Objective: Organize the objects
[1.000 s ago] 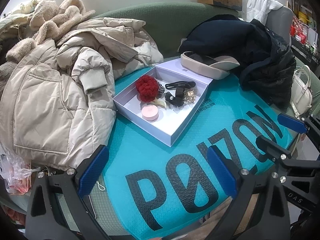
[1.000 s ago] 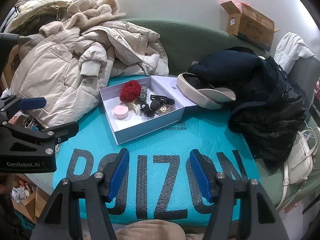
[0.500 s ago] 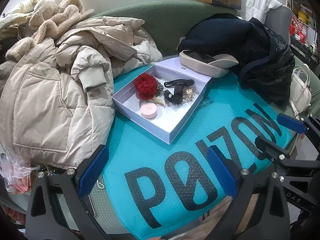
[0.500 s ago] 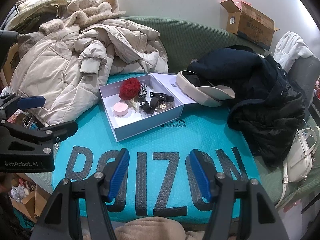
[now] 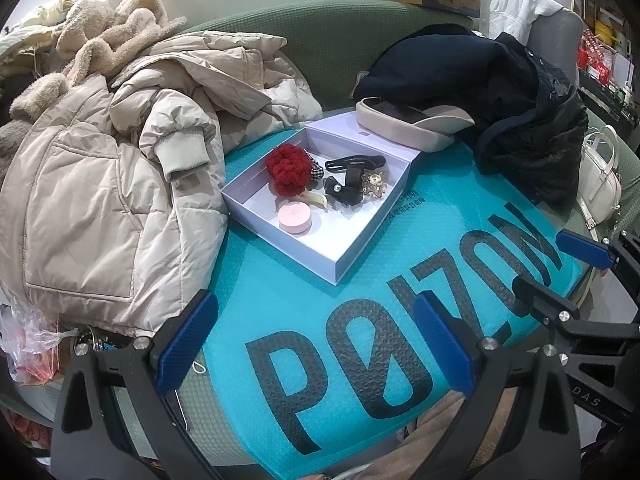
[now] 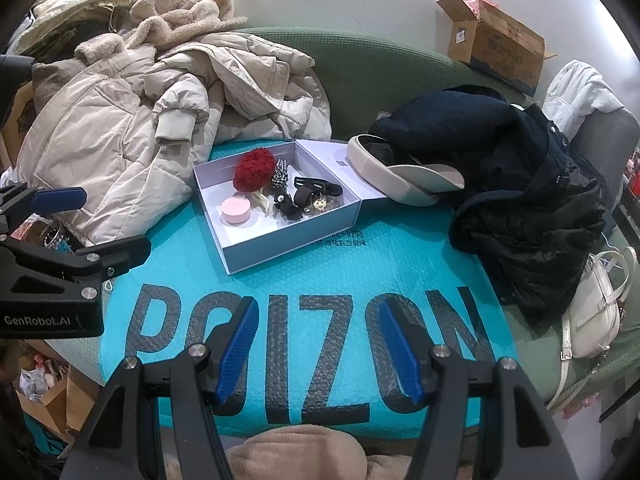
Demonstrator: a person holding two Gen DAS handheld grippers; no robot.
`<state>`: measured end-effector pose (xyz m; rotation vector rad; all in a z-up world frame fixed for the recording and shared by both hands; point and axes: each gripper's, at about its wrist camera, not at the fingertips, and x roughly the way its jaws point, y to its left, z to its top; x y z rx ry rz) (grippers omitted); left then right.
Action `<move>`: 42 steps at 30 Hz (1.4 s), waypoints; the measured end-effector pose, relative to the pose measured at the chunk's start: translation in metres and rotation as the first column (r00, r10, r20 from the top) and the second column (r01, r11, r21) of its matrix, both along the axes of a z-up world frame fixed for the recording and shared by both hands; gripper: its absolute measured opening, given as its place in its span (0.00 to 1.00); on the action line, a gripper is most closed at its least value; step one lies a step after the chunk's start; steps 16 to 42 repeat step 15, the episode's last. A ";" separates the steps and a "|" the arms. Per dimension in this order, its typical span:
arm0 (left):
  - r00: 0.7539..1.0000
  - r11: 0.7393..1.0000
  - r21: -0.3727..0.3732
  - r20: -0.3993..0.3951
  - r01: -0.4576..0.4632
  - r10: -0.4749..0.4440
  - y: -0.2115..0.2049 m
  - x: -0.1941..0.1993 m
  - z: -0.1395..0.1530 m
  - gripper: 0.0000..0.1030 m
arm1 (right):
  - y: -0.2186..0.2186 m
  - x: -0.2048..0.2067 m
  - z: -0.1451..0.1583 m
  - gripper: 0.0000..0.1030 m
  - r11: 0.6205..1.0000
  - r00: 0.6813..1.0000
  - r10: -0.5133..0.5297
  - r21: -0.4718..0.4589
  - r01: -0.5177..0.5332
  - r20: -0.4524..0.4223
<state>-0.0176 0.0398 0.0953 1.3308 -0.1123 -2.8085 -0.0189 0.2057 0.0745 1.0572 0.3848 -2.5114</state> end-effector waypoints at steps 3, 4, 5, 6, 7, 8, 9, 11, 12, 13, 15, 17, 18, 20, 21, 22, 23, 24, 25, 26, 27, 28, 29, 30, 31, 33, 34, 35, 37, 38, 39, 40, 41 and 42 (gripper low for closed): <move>1.000 1.000 -0.002 0.001 0.001 -0.001 0.002 0.001 -0.001 0.95 | 0.000 0.000 0.000 0.61 1.000 1.000 0.001 0.000 -0.001 0.000; 1.000 1.000 -0.002 0.000 0.000 0.000 0.002 0.000 -0.001 0.95 | 0.001 0.000 0.000 0.61 1.000 1.000 0.002 0.000 -0.002 -0.001; 1.000 1.000 -0.002 0.001 0.000 0.000 0.002 0.001 -0.001 0.95 | 0.001 0.000 0.000 0.61 1.000 1.000 0.002 0.000 -0.002 -0.001; 1.000 1.000 -0.003 0.001 0.000 0.000 0.002 0.002 -0.002 0.95 | 0.001 0.001 0.000 0.61 1.000 1.000 0.002 -0.001 -0.002 -0.001; 1.000 1.000 -0.002 0.001 -0.001 0.001 0.002 0.001 -0.001 0.95 | 0.001 0.001 0.000 0.61 1.000 1.000 0.003 -0.001 -0.003 -0.001; 1.000 1.000 -0.002 0.002 0.000 0.000 0.002 0.001 -0.001 0.95 | 0.001 0.001 0.000 0.61 1.000 1.000 0.004 -0.001 -0.004 0.000; 1.000 1.000 -0.002 0.003 -0.001 0.001 0.002 0.002 -0.002 0.95 | 0.001 0.002 0.000 0.61 1.000 1.000 0.004 -0.001 -0.004 0.000; 1.000 1.000 -0.006 0.005 -0.003 0.003 0.003 0.003 -0.002 0.95 | 0.001 0.003 -0.001 0.61 1.000 1.000 0.003 -0.001 -0.003 0.002; 1.000 1.000 -0.010 0.007 -0.002 0.002 0.004 0.004 -0.003 0.95 | 0.001 0.004 -0.002 0.61 1.000 1.000 0.002 -0.001 -0.002 0.004; 1.000 1.000 -0.016 0.009 0.001 -0.001 0.005 0.004 -0.005 0.95 | 0.001 0.004 -0.004 0.61 1.000 1.000 0.001 0.000 -0.001 0.007; 1.000 1.000 -0.022 0.013 0.007 -0.007 0.006 0.005 -0.007 0.95 | 0.002 0.004 -0.007 0.61 1.000 1.000 -0.002 0.001 0.002 0.015; 1.000 1.000 -0.022 0.013 0.007 -0.007 0.006 0.005 -0.007 0.95 | 0.002 0.004 -0.007 0.61 1.000 1.000 -0.002 0.001 0.002 0.015; 1.000 1.000 -0.022 0.013 0.007 -0.007 0.006 0.005 -0.007 0.95 | 0.002 0.004 -0.007 0.61 1.000 1.000 -0.002 0.001 0.002 0.015; 1.000 1.000 -0.022 0.013 0.007 -0.007 0.006 0.005 -0.007 0.95 | 0.002 0.004 -0.007 0.61 1.000 1.000 -0.002 0.001 0.002 0.015; 1.000 1.000 -0.022 0.013 0.007 -0.007 0.006 0.005 -0.007 0.95 | 0.002 0.004 -0.007 0.61 1.000 1.000 -0.002 0.001 0.002 0.015; 1.000 1.000 -0.022 0.013 0.007 -0.007 0.006 0.005 -0.007 0.95 | 0.002 0.004 -0.007 0.61 1.000 1.000 -0.002 0.001 0.002 0.015; 1.000 1.000 -0.022 0.013 0.007 -0.007 0.006 0.005 -0.007 0.95 | 0.002 0.004 -0.007 0.61 1.000 1.000 -0.002 0.001 0.002 0.015; 1.000 1.000 -0.022 0.013 0.007 -0.007 0.006 0.005 -0.007 0.95 | 0.002 0.004 -0.007 0.61 1.000 1.000 -0.002 0.001 0.002 0.015; 1.000 1.000 -0.022 0.013 0.007 -0.007 0.006 0.005 -0.007 0.95 | 0.002 0.004 -0.007 0.61 1.000 1.000 -0.002 0.001 0.002 0.015; 1.000 1.000 -0.022 0.013 0.007 -0.007 0.006 0.005 -0.007 0.95 | 0.002 0.004 -0.007 0.61 1.000 1.000 -0.002 0.001 0.002 0.015; 1.000 1.000 -0.022 0.013 0.007 -0.007 0.006 0.005 -0.007 0.95 | 0.002 0.004 -0.007 0.61 1.000 1.000 -0.002 0.001 0.002 0.015; 1.000 1.000 -0.022 0.013 0.007 -0.007 0.006 0.005 -0.007 0.95 | 0.002 0.004 -0.007 0.61 1.000 1.000 -0.002 0.001 0.002 0.015; 1.000 1.000 -0.022 0.013 0.007 -0.007 0.006 0.005 -0.007 0.95 | 0.002 0.004 -0.007 0.61 1.000 1.000 -0.002 0.001 0.002 0.015; 1.000 1.000 -0.022 0.013 0.007 -0.007 0.006 0.005 -0.007 0.95 | 0.002 0.004 -0.007 0.61 1.000 1.000 -0.002 0.001 0.002 0.015; 1.000 1.000 -0.022 0.013 0.007 -0.007 0.006 0.005 -0.007 0.95 | 0.002 0.004 -0.007 0.61 1.000 1.000 -0.002 0.001 0.002 0.015; 1.000 1.000 -0.022 0.013 0.007 -0.007 0.006 0.005 -0.007 0.95 | 0.002 0.004 -0.007 0.61 1.000 1.000 -0.002 0.001 0.002 0.015; 1.000 1.000 -0.022 0.013 0.007 -0.007 0.006 0.005 -0.007 0.95 | 0.002 0.004 -0.007 0.61 1.000 1.000 -0.002 0.001 0.002 0.015; 1.000 1.000 -0.022 0.013 0.007 -0.007 0.006 0.005 -0.007 0.95 | 0.002 0.004 -0.007 0.61 1.000 1.000 -0.002 0.001 0.002 0.015; 1.000 1.000 -0.022 0.013 0.007 -0.007 0.006 0.005 -0.007 0.95 | 0.002 0.004 -0.007 0.61 1.000 1.000 -0.002 0.001 0.002 0.015; 1.000 1.000 -0.022 0.013 0.007 -0.007 0.006 0.005 -0.007 0.95 | 0.002 0.004 -0.007 0.61 1.000 1.000 -0.002 0.001 0.002 0.015; 1.000 1.000 -0.022 0.013 0.007 -0.007 0.006 0.005 -0.007 0.95 | 0.002 0.004 -0.007 0.61 1.000 1.000 -0.002 0.001 0.002 0.015; 1.000 1.000 -0.022 0.013 0.007 -0.007 0.006 0.005 -0.007 0.95 | 0.002 0.004 -0.007 0.61 1.000 1.000 -0.002 0.001 0.002 0.015; 1.000 1.000 -0.022 0.013 0.007 -0.007 0.006 0.005 -0.007 0.95 | 0.002 0.004 -0.007 0.61 1.000 1.000 -0.002 0.001 0.002 0.015; 1.000 1.000 -0.022 0.013 0.007 -0.007 0.006 0.005 -0.007 0.95 | 0.002 0.004 -0.007 0.61 1.000 1.000 -0.002 0.001 0.002 0.015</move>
